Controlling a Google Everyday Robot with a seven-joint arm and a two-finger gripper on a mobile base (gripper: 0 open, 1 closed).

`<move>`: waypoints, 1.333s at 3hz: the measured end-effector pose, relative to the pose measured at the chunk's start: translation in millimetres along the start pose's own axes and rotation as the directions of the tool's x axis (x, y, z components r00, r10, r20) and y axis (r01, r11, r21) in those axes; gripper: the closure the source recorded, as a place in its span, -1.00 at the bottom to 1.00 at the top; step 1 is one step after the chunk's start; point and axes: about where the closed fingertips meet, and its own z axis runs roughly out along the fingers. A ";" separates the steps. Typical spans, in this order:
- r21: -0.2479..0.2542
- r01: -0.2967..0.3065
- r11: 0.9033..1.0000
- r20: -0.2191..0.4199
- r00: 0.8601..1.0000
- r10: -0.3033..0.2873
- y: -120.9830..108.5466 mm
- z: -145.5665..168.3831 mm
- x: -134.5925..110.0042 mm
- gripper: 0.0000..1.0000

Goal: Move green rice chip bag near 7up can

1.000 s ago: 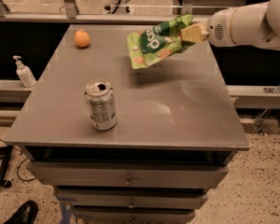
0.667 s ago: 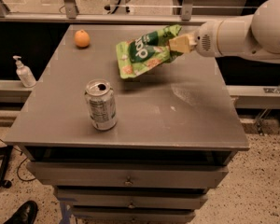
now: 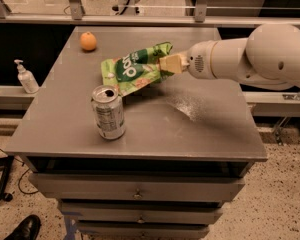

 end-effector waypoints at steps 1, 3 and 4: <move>-0.052 -0.021 0.998 0.021 1.000 0.022 23.0 12.9 2.6 1.00; -0.122 -0.043 0.992 0.028 0.999 0.047 56.5 35.7 12.8 1.00; -0.141 -0.045 0.989 0.012 0.999 0.047 66.3 33.0 18.2 1.00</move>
Offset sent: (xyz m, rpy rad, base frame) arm -0.0183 0.0712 -0.0179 0.1310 0.0249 0.0789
